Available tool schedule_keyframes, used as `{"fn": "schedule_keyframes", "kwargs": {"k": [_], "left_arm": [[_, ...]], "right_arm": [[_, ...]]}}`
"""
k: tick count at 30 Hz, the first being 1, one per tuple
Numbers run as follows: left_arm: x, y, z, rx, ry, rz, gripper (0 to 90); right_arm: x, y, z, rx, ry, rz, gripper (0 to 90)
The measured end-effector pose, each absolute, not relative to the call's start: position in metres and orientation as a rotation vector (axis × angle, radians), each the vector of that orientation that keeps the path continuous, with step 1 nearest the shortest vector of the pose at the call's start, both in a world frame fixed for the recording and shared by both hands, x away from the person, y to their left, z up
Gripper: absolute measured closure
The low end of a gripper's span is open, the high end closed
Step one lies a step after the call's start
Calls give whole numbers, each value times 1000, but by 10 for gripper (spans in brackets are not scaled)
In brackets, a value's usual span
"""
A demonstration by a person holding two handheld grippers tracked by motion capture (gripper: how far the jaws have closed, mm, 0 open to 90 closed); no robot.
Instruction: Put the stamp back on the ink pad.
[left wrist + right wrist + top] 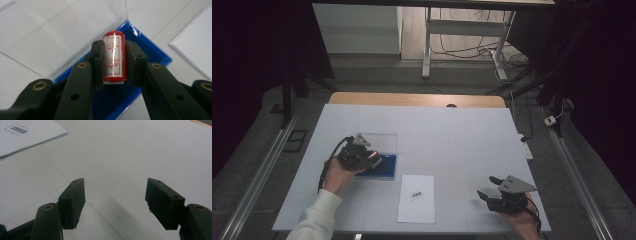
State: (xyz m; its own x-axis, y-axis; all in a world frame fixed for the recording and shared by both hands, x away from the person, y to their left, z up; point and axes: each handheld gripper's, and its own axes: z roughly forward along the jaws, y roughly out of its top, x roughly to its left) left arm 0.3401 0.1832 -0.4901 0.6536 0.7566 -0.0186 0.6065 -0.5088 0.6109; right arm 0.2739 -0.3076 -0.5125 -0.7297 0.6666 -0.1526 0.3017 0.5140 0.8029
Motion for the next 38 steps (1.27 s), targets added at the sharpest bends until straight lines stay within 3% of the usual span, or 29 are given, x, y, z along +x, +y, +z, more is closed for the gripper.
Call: {"fn": "schedule_keyframes", "kwargs": {"k": [8,12,16,28,38], "left_arm": [[338,182,-492,2267,1046,345,668],[327,183,-488,2192,1043,405,383],[310,187,-483,2137,1040,439,258],[248,205,-497,2053,1026,399,231],[236,208,-500,2041,1019,369,233]], "right_arm": [[274,-308,-512,795,2313,1105,316],[274,-308,-511,794,2306,1118,316],[274,-309,-511,796,2303,1122,316],[278,-309,-512,806,2297,1133,316],[278,-308,-510,799,2283,1140,316]]}}
